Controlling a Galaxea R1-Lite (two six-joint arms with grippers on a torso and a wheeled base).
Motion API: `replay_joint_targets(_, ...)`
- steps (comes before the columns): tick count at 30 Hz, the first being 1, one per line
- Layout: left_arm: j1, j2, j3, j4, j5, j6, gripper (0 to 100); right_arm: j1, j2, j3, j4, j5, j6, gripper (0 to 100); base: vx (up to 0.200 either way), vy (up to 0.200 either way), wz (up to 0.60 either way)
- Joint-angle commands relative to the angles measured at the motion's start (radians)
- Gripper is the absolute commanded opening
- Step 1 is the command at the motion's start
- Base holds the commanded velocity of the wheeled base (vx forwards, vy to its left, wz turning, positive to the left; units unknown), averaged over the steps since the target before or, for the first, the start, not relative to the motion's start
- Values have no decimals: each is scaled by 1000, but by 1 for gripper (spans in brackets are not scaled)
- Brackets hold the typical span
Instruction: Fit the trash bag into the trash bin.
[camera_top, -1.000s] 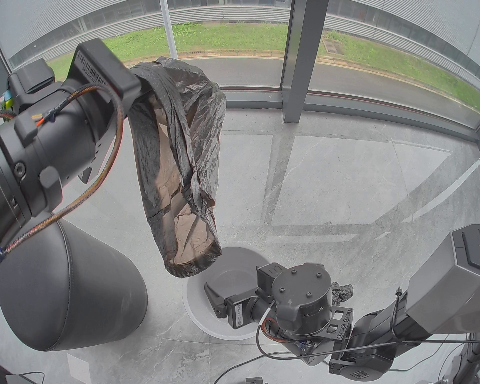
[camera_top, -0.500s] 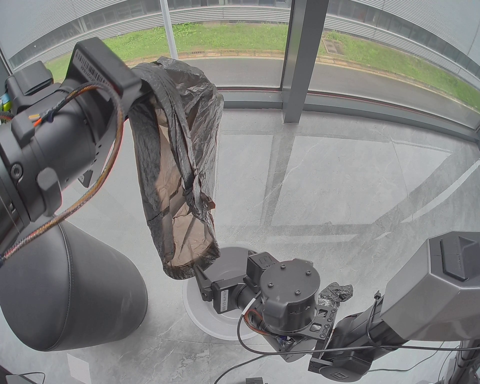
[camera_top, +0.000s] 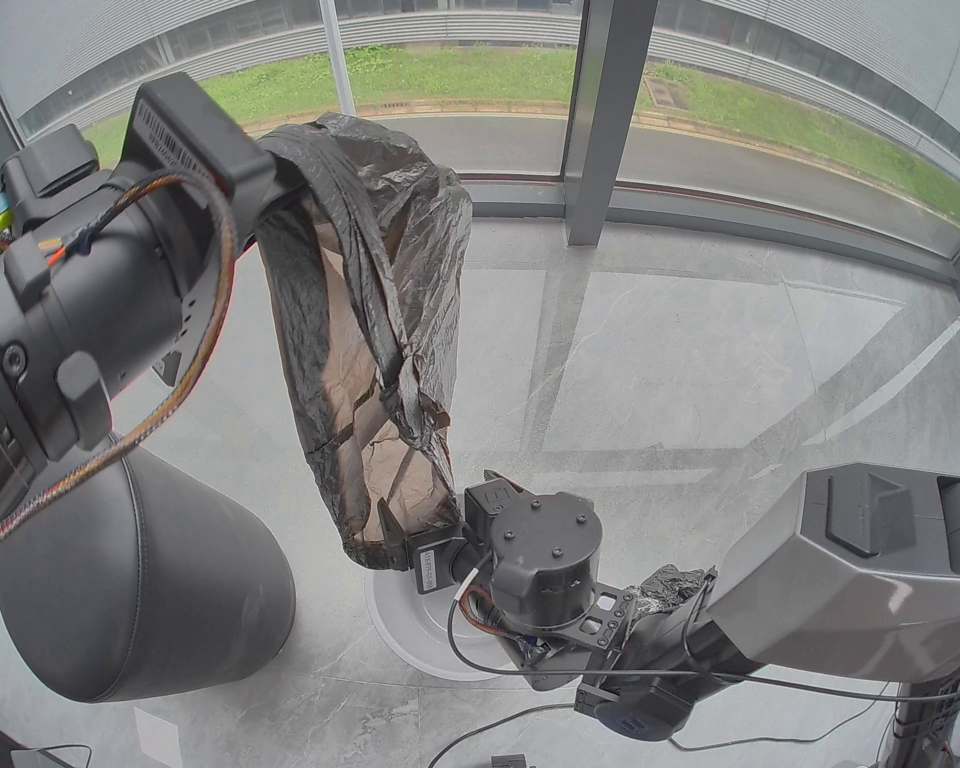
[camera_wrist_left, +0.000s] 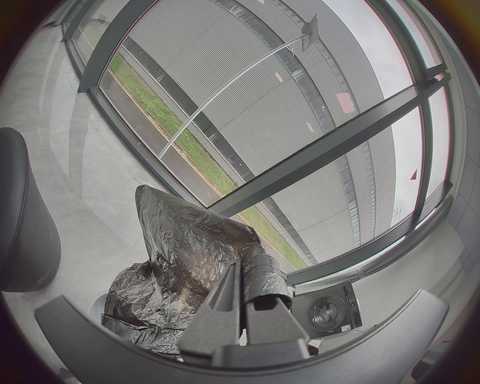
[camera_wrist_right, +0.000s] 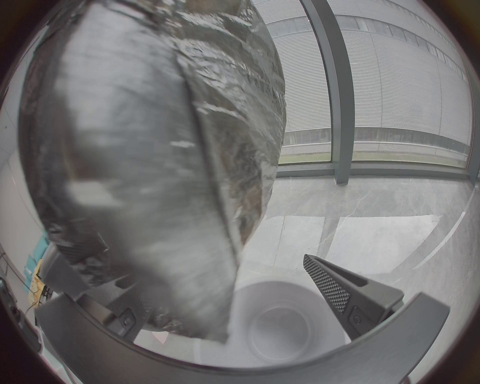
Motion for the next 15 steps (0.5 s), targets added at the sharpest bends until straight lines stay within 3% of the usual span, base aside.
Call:
replay_joint_targets(1,-3,-5,3,0,1,-1,0,-28,60,-69,-3,-2,-24,100,0,0,0)
replay_joint_targets(13,-3,-5,3,0,1,-1,0,-28,61,-111,-10,-5,-73,100,0,0,0)
replay_joint_targets(14,-3,-5,3,0,1,-1,0,-28,61,-109,-12,-5,-73,0,0,0,0)
replay_joint_targets(15,-3,-4,3,0,1,-1,0,-27,60,-109,-15,-5,-75,0,0,0,0)
